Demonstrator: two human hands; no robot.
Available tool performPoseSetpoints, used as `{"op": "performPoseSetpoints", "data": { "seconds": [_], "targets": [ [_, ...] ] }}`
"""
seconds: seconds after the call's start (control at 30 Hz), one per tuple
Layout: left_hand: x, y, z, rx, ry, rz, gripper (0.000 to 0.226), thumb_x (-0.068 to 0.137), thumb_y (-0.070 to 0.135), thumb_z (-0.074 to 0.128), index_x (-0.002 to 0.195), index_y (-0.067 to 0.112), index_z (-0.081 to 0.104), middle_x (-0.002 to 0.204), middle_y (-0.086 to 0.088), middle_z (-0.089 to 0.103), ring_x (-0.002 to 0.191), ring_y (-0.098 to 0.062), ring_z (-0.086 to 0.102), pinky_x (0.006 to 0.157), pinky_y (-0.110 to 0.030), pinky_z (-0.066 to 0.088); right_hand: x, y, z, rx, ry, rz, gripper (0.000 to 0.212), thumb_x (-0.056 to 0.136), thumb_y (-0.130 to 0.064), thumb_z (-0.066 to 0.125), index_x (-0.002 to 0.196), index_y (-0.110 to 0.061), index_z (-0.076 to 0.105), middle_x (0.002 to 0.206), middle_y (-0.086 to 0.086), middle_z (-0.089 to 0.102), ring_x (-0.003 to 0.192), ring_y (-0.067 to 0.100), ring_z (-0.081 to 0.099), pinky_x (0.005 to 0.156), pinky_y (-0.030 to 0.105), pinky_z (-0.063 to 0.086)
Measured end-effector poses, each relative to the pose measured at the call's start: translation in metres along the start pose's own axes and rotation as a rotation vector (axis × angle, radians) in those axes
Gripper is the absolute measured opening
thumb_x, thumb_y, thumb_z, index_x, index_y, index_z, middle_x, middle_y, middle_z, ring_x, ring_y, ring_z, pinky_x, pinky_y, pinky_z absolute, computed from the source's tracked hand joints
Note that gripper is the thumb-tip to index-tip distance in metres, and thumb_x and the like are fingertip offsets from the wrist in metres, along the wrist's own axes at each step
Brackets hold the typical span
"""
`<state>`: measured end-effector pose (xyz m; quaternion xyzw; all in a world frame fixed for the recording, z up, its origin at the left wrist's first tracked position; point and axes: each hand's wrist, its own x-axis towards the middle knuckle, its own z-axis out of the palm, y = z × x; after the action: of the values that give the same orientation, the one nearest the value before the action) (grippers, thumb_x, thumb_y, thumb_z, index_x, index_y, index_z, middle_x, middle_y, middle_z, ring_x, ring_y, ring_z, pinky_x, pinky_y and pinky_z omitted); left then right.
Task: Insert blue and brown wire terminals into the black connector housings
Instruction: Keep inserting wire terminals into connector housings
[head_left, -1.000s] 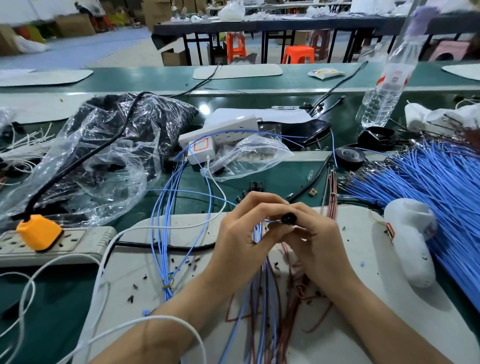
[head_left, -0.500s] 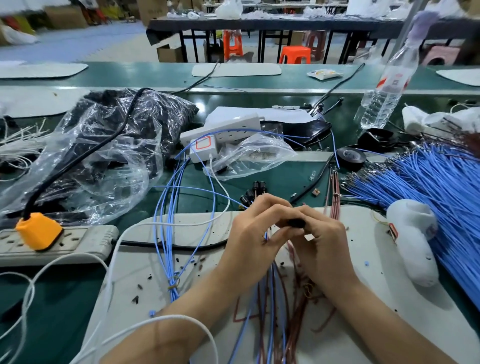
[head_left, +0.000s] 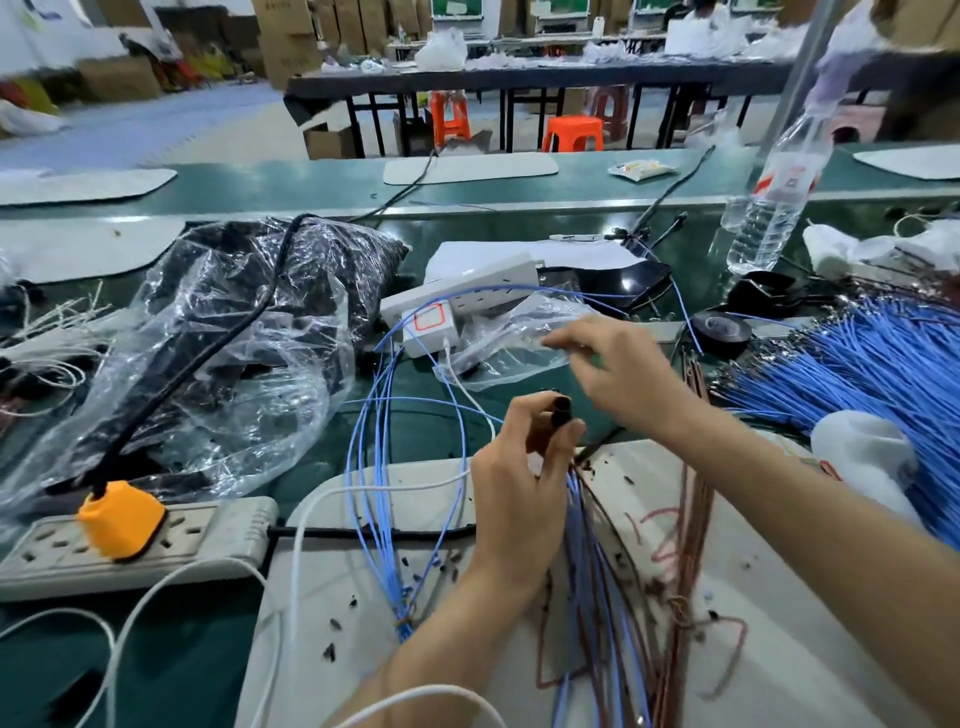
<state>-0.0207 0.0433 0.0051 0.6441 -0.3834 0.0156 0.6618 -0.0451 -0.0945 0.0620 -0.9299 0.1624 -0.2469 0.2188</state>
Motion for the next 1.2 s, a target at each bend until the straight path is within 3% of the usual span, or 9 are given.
{"op": "performPoseSetpoints", "data": {
  "seconds": [0.17, 0.23, 0.37, 0.57, 0.67, 0.8, 0.9, 1.0, 1.2],
  "targets": [
    [0.002, -0.002, -0.004, -0.041, 0.023, -0.060, 0.019, 0.089, 0.029, 0.061, 0.101, 0.015, 0.060, 0.080, 0.004, 0.071, 0.076, -0.008, 0.068, 0.072, -0.036, 0.056, 0.066, 0.005, 0.047, -0.321, -0.346, 0.187, 0.022, 0.094, -0.007, 0.040, 0.093, -0.003, 0.062, 0.121, 0.022, 0.060, 0.109, 0.034, 0.056, 0.087, 0.034, 0.044],
    [0.003, -0.002, -0.005, -0.044, 0.031, -0.061, 0.014, 0.089, 0.025, 0.063, 0.100, 0.017, 0.060, 0.081, 0.002, 0.071, 0.076, -0.010, 0.068, 0.073, -0.038, 0.055, 0.076, 0.003, 0.059, -0.401, -0.365, 0.213, 0.025, 0.097, -0.015, 0.042, 0.105, 0.000, 0.060, 0.122, 0.023, 0.058, 0.111, 0.035, 0.055, 0.087, 0.034, 0.044],
    [0.004, -0.002, -0.004, -0.051, 0.031, -0.061, 0.015, 0.089, 0.020, 0.064, 0.101, 0.011, 0.061, 0.081, 0.000, 0.071, 0.075, -0.013, 0.068, 0.074, -0.039, 0.055, 0.083, -0.002, 0.068, -0.495, -0.330, 0.210, 0.031, 0.096, -0.018, 0.049, 0.120, 0.001, 0.058, 0.126, 0.021, 0.057, 0.116, 0.034, 0.053, 0.090, 0.035, 0.044],
    [0.004, -0.003, -0.005, -0.089, 0.024, -0.068, 0.014, 0.090, 0.023, 0.063, 0.101, 0.015, 0.061, 0.081, 0.002, 0.071, 0.075, -0.013, 0.068, 0.072, -0.038, 0.056, 0.075, 0.000, 0.074, -0.530, -0.060, 0.174, 0.020, 0.095, -0.013, 0.051, 0.104, -0.005, 0.067, 0.107, 0.016, 0.067, 0.100, 0.035, 0.062, 0.073, 0.035, 0.044],
    [0.002, -0.003, -0.005, -0.107, 0.013, -0.063, 0.016, 0.090, 0.026, 0.062, 0.102, 0.016, 0.062, 0.083, 0.000, 0.072, 0.078, -0.012, 0.069, 0.073, -0.038, 0.057, 0.067, 0.001, 0.071, -0.402, 0.068, 0.136, 0.021, 0.095, -0.024, 0.057, 0.099, -0.006, 0.068, 0.099, 0.013, 0.068, 0.094, 0.033, 0.062, 0.074, 0.036, 0.045],
    [0.002, -0.004, -0.007, -0.109, -0.005, -0.049, 0.018, 0.090, 0.032, 0.059, 0.102, 0.020, 0.065, 0.085, 0.005, 0.072, 0.080, -0.007, 0.069, 0.074, -0.036, 0.057, 0.039, 0.003, 0.053, -0.060, 0.152, 0.040, 0.014, 0.088, -0.014, 0.068, 0.097, -0.003, 0.067, 0.089, 0.011, 0.069, 0.082, 0.025, 0.063, 0.078, 0.038, 0.051],
    [0.002, -0.004, -0.006, -0.093, -0.042, -0.049, 0.023, 0.089, 0.030, 0.060, 0.104, 0.013, 0.067, 0.086, 0.003, 0.073, 0.081, -0.009, 0.069, 0.075, -0.037, 0.057, 0.001, 0.004, 0.035, 0.112, 0.260, 0.051, 0.016, 0.081, -0.006, 0.073, 0.091, -0.008, 0.062, 0.078, 0.004, 0.066, 0.070, 0.018, 0.064, 0.071, 0.025, 0.053],
    [0.000, -0.002, -0.004, -0.076, -0.073, -0.037, 0.019, 0.088, 0.020, 0.064, 0.104, 0.011, 0.068, 0.086, 0.000, 0.073, 0.080, -0.013, 0.069, 0.077, -0.035, 0.056, -0.035, 0.010, 0.017, 0.229, 0.323, 0.088, 0.018, 0.078, -0.003, 0.075, 0.084, -0.015, 0.064, 0.077, -0.003, 0.065, 0.071, 0.011, 0.064, 0.070, 0.011, 0.048],
    [-0.001, -0.001, -0.002, -0.055, -0.117, -0.023, 0.017, 0.083, 0.007, 0.069, 0.099, 0.007, 0.070, 0.089, -0.001, 0.073, 0.082, -0.010, 0.069, 0.080, -0.026, 0.055, -0.089, 0.002, -0.006, 0.495, 0.316, 0.138, 0.035, 0.079, 0.006, 0.071, 0.088, -0.028, 0.067, 0.085, -0.011, 0.070, 0.080, 0.004, 0.067, 0.074, 0.009, 0.049]
  ]
}}
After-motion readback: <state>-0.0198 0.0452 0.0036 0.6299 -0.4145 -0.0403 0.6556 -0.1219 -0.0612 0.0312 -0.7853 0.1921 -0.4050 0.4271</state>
